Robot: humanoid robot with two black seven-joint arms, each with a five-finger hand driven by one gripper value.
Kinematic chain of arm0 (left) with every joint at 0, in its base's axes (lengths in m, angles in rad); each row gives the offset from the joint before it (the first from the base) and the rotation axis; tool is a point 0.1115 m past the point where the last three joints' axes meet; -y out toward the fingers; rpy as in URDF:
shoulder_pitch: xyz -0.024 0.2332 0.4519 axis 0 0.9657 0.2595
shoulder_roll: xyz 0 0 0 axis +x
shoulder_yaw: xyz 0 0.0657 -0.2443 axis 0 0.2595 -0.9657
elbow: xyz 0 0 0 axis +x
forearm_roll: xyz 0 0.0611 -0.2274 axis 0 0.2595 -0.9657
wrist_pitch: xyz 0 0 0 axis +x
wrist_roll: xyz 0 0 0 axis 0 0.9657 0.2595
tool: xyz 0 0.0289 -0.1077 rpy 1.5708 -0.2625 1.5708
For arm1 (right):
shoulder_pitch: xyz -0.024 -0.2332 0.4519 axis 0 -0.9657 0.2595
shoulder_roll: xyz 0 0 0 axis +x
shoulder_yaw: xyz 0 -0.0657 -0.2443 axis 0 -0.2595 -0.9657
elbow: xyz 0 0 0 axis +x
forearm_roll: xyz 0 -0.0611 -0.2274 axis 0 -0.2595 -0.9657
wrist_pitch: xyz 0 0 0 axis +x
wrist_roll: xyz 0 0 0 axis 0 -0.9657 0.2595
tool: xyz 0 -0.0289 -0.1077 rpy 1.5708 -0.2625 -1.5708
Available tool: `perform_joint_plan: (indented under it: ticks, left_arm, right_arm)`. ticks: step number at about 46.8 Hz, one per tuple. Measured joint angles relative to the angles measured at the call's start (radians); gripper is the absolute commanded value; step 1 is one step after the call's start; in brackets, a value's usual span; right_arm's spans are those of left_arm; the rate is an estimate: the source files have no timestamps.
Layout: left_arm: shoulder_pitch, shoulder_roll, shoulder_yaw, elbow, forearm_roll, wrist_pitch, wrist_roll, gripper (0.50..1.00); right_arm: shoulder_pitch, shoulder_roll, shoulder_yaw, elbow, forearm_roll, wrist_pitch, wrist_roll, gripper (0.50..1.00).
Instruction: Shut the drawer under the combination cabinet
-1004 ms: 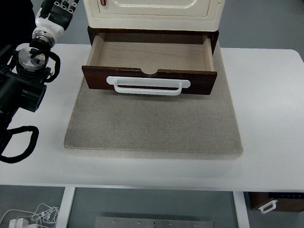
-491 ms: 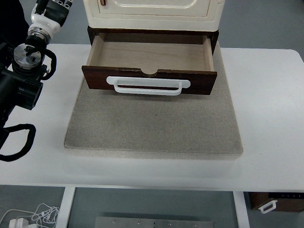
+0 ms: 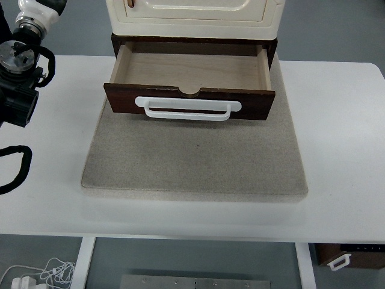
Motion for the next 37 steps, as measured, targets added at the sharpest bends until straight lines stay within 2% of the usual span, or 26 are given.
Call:
perform_joint_plan:
  ticks: [7,14,37]
  left_arm:
    - [-0.025,0.012,-0.001,-0.003,0.0,0.001,0.0,1.0]
    - [-0.056,0.074,-0.001,-0.039,0.002,-0.001,-0.001,1.0]
    - [-0.067,0.269,0.0,-0.366,0.075,-0.005,-0.001,1.0]
  right_arm:
    - [0.0,0.0,0.0,0.0,0.0,0.0,0.0,0.952]
    - [0.0,0.0,0.0,0.0,0.0,0.0,0.0,0.952]
    - [0.0,0.0,0.0,0.0,0.0,0.0,0.0,0.952]
